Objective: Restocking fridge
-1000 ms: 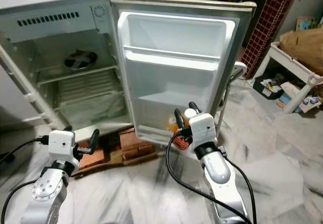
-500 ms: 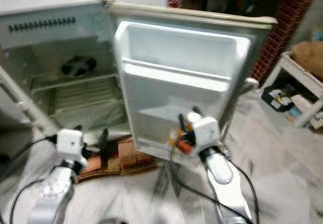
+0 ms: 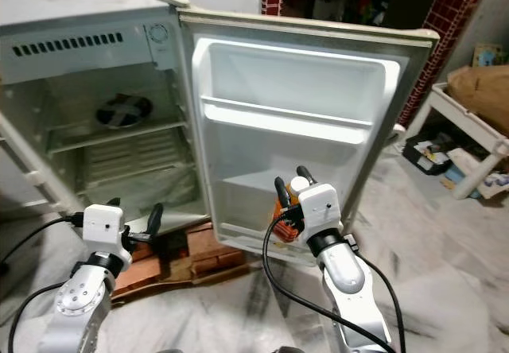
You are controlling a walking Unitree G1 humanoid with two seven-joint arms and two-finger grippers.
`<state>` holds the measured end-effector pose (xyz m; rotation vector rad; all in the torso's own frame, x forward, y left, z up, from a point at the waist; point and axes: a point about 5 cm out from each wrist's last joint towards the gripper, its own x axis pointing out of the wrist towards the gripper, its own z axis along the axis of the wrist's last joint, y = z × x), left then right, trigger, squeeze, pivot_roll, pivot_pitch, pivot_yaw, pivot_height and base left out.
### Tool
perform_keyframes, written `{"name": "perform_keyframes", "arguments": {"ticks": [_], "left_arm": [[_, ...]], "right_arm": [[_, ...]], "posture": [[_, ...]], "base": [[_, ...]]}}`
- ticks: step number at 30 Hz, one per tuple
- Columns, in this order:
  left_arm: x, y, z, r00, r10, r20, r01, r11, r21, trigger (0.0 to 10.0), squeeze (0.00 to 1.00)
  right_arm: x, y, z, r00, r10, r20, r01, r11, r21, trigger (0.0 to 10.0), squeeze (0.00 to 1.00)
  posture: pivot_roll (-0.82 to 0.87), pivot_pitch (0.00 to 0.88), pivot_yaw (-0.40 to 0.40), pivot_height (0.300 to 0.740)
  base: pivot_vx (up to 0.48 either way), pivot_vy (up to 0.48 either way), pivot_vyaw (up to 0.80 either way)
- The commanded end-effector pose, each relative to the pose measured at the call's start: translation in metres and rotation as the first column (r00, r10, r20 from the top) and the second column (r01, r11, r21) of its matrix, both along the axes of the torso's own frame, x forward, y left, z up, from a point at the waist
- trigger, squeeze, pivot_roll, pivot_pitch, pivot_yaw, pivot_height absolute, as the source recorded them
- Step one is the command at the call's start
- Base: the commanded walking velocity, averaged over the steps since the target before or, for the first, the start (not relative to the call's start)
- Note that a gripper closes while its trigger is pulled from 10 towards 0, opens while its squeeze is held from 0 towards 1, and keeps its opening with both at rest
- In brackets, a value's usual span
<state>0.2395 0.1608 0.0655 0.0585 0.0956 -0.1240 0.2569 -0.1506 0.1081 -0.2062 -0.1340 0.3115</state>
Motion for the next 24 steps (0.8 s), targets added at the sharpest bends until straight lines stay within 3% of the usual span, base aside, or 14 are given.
{"name": "perform_keyframes", "arguments": {"ticks": [1,5,8,12,24], "left_arm": [[-0.004,-0.002,0.002,1.0,-0.005,-0.003,0.005,1.0,-0.003,10.0,0.0],[-0.01,-0.002,0.004,1.0,-0.007,0.006,0.007,1.0,-0.002,10.0,0.0],[-0.025,-0.005,0.007,0.999,-0.022,0.026,0.022,0.999,0.026,10.0,0.0],[-0.033,-0.004,0.004,1.0,-0.026,0.014,0.025,0.999,0.043,10.0,0.0],[-0.021,0.001,0.009,0.999,-0.015,0.028,0.014,1.0,0.026,10.0,0.0]], "right_arm": [[0.003,-0.003,0.01,0.998,-0.01,0.056,0.011,1.0,-0.013,10.0,0.0],[0.001,-0.008,0.01,0.998,-0.047,0.052,0.047,0.999,-0.006,10.0,0.0],[-0.01,-0.024,0.004,0.988,-0.148,0.03,0.148,0.989,0.003,10.0,0.0],[-0.02,-0.037,-0.003,0.965,-0.262,-0.028,0.263,0.963,0.058,10.0,0.0],[-0.017,-0.032,-0.006,0.968,-0.249,-0.032,0.25,0.967,0.043,10.0,0.0]], "posture": [[-0.01,0.054,0.006,0.74],[-0.01,0.054,0.002,0.74],[0.0,0.041,-0.01,0.74],[0.0,0.031,-0.018,0.74],[-0.01,0.033,-0.008,0.74]], "base": [[0.0,0.0,0.77],[0.0,0.0,0.69],[0.0,0.0,0.0],[0.0,0.0,0.0],[0.064,0.0,0.0]]}}
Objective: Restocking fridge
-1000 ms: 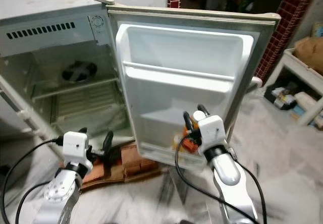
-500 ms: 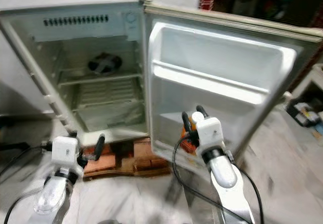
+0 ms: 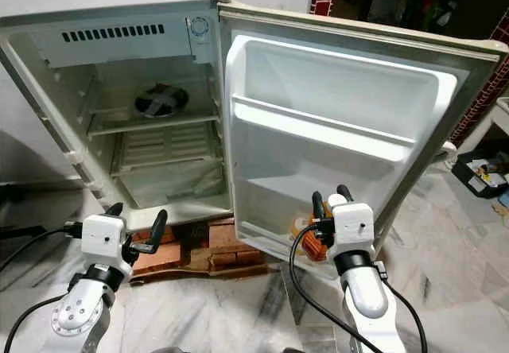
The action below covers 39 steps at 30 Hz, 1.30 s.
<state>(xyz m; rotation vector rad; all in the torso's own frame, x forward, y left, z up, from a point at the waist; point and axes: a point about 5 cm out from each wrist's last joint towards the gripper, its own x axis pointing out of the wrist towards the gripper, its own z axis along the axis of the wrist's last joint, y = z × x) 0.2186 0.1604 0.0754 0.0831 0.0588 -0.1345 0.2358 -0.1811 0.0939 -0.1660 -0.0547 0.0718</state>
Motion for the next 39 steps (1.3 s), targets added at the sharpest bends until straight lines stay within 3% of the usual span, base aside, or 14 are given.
{"name": "perform_keyframes", "arguments": {"ticks": [1,9,31,39], "left_arm": [[0.0,0.001,-0.001,1.0,-0.003,-0.01,0.003,1.0,0.005,10.0,0.0],[-0.002,-0.002,-0.004,1.0,-0.006,-0.023,0.006,1.0,-0.004,10.0,0.0],[-0.005,-0.003,-0.007,0.999,-0.002,-0.04,0.002,1.0,-0.007,10.0,0.0],[-0.004,-0.002,-0.008,0.999,0.008,-0.048,-0.008,1.0,-0.007,10.0,0.0]], "right_arm": [[0.004,-0.002,0.009,0.999,-0.01,0.034,0.01,1.0,-0.003,10.0,0.0],[0.007,-0.006,0.013,0.999,0.0,0.041,0.001,1.0,-0.017,10.0,0.0],[0.006,0.004,0.014,0.996,0.086,0.031,-0.085,0.996,-0.03,10.0,0.0],[0.006,0.008,0.011,0.994,0.111,0.012,-0.11,0.994,-0.004,10.0,0.0]], "posture": [[-0.01,0.035,-0.009,0.74],[-0.02,0.053,-0.016,0.74],[-0.02,0.058,-0.022,0.74],[-0.02,0.057,-0.02,0.74]], "base": [[0.281,0.0,0.0],[0.32,0.0,0.0],[0.34,0.0,0.0],[0.0,0.0,0.0]]}}
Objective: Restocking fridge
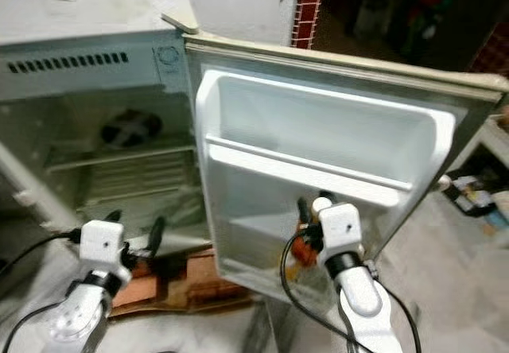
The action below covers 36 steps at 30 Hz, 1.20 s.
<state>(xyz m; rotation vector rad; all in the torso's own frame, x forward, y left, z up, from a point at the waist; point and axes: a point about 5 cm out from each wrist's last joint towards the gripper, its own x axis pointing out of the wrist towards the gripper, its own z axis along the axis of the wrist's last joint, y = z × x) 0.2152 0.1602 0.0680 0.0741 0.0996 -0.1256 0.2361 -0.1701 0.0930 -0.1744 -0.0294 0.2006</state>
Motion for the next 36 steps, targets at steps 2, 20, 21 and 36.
{"name": "perform_keyframes", "arguments": {"ticks": [2,20,21,36], "left_arm": [[-0.001,-0.002,0.0,1.0,-0.001,-0.007,0.001,1.0,0.0,10.0,0.0],[-0.002,-0.001,0.001,1.0,-0.007,-0.008,0.007,1.0,0.012,10.0,0.0],[-0.002,-0.001,0.001,1.0,-0.008,-0.008,0.008,1.0,0.012,10.0,0.0],[0.004,0.001,0.004,1.0,-0.013,0.001,0.013,1.0,0.023,10.0,0.0]], "right_arm": [[0.005,-0.002,0.011,0.999,-0.014,0.036,0.013,1.0,0.029,10.0,0.0],[0.004,0.011,0.016,0.995,0.088,0.046,-0.092,0.993,0.072,10.0,0.0],[0.005,0.012,0.016,0.995,0.09,0.046,-0.093,0.993,0.073,10.0,0.0],[0.013,0.019,0.024,0.987,0.135,0.086,-0.141,0.987,0.071,10.0,0.0]], "posture": [[-0.02,0.06,-0.018,0.74],[-0.02,0.088,0.0,0.7],[-0.02,0.088,-0.001,0.695],[-0.02,0.098,0.022,0.63]], "base": [[0.0,0.0,0.0],[0.0,0.0,0.0],[0.0,0.0,0.0],[0.0,0.0,0.0]]}}
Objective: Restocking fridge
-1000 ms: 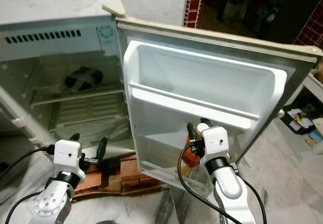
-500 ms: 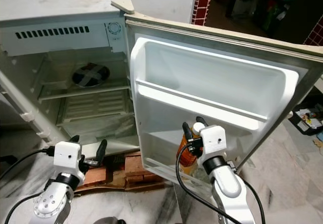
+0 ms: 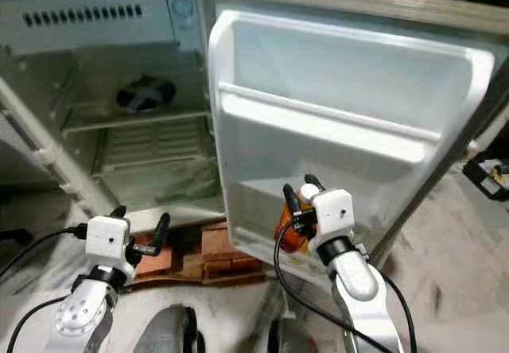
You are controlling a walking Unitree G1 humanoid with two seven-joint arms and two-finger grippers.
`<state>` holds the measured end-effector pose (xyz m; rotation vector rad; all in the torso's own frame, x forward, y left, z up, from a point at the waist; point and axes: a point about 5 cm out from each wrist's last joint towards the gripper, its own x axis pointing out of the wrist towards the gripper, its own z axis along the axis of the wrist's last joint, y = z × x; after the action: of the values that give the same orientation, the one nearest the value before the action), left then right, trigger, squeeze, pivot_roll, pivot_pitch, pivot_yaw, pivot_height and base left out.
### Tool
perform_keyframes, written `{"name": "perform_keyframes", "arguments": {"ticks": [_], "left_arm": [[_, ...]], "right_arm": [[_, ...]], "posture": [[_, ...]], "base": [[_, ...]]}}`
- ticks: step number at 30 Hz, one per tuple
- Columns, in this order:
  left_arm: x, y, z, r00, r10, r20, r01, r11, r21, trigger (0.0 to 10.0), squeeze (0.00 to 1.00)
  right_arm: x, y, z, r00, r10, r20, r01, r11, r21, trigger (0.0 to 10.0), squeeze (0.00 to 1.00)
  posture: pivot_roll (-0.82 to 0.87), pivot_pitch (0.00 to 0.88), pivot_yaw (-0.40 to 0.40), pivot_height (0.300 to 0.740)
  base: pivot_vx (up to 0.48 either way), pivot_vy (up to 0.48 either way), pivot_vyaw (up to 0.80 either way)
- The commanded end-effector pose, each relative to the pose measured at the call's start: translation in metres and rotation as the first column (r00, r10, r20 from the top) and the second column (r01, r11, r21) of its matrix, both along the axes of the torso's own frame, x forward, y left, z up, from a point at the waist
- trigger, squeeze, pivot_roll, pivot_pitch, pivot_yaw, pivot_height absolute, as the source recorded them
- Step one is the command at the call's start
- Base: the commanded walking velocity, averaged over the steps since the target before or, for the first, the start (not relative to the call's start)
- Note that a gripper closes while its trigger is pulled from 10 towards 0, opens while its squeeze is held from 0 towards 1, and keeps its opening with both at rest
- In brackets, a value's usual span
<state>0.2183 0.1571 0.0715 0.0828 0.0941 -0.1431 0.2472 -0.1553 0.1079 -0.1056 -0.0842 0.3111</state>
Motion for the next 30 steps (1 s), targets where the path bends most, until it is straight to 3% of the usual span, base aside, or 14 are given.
{"name": "perform_keyframes", "arguments": {"ticks": [1,25,30], "left_arm": [[0.002,0.003,0.001,1.0,0.002,-0.004,-0.002,1.0,0.017,10.0,0.0],[-0.002,0.002,0.001,1.0,0.027,-0.004,-0.027,0.999,0.043,10.0,0.0],[-0.001,0.002,0.002,1.0,0.02,-0.004,-0.02,0.999,0.047,10.0,0.0]], "right_arm": [[0.004,0.005,0.009,0.999,0.024,0.044,-0.024,1.0,0.007,10.0,0.0],[0.007,0.014,0.006,0.997,0.063,0.044,-0.063,0.998,0.003,10.0,0.0],[0.007,0.017,0.007,0.996,0.078,0.047,-0.078,0.997,0.001,10.0,0.0]], "posture": [[-0.02,0.1,0.023,0.63],[0.0,0.105,-0.005,0.63],[-0.01,0.106,-0.004,0.597]], "base": [[0.0,0.0,0.0],[0.0,0.0,0.0],[0.0,0.0,0.0]]}}
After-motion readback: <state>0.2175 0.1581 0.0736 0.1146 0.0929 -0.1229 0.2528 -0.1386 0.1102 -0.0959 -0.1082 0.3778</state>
